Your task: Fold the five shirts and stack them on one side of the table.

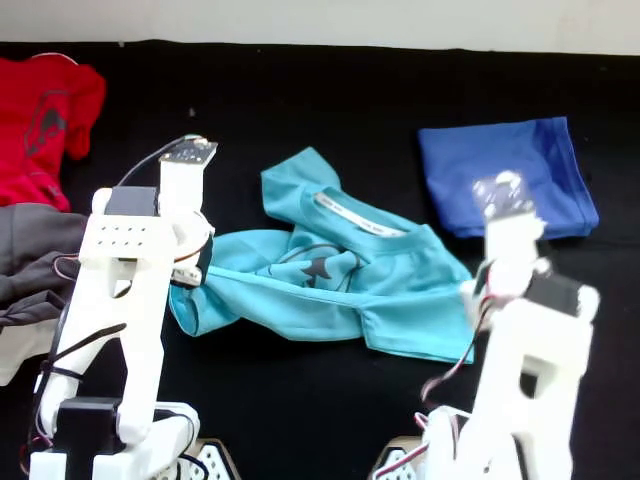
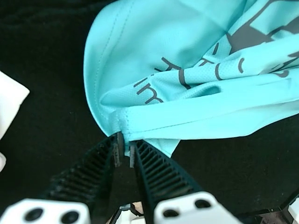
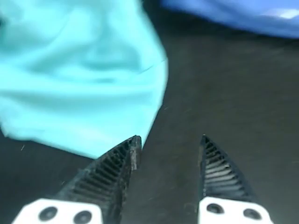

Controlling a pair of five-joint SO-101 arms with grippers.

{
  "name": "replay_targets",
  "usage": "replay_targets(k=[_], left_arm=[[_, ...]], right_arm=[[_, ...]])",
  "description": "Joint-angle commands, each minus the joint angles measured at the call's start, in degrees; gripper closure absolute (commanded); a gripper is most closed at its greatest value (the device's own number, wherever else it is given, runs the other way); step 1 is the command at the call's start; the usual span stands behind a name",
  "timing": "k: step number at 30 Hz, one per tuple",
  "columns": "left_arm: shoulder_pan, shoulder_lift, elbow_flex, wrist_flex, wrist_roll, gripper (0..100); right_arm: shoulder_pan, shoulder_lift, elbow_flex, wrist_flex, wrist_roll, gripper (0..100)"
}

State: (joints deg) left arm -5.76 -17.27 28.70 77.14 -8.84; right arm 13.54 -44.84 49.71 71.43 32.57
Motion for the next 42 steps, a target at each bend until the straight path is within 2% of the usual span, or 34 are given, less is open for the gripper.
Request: replay_targets(k=[1, 4, 8, 13, 17, 21, 27, 31, 36, 42], left_arm=[[0.5, -1.1, -0.1, -0.4, -0.3, 99], [0.6, -1.1, -0.2, -0.4, -0.3, 99], [0.7, -1.5, -0.3, -0.4, -0.2, 99], [0.7, -1.5, -0.2, -0.3, -0.2, 99], [0.7, -1.5, -0.2, -0.3, -0.2, 99], [0.7, -1.5, -0.3, 0.6, -0.2, 99], [0.7, -1.5, -0.3, 1.7, -0.2, 99], [0.7, -1.5, -0.5, 1.7, -0.2, 99], [0.7, -1.5, -0.3, 1.8, -0.2, 99], [0.7, -1.6, -0.7, 1.8, -0.2, 99]], right_arm=[[-4.4, -8.0, 12.1, -2.3, 1.4, 80.3], [-5.8, -11.4, 21.1, -9.0, 1.7, 80.2], [-5.7, -11.8, 29.3, -16.7, 1.7, 74.7], [-5.8, -11.8, 31.4, -21.0, 1.7, 74.8], [-5.8, -11.7, 31.9, -23.2, 1.9, 79.3], [-5.8, -10.0, 31.9, -23.3, 5.0, 80.4], [-5.8, -1.8, 29.5, -23.3, 4.7, 81.3], [-5.6, 0.3, 25.4, -23.1, 4.5, 92.3], [-3.9, -1.2, 19.5, -23.0, -3.2, 99.3], [-3.4, -3.4, 12.7, -18.3, -3.4, 99.3]])
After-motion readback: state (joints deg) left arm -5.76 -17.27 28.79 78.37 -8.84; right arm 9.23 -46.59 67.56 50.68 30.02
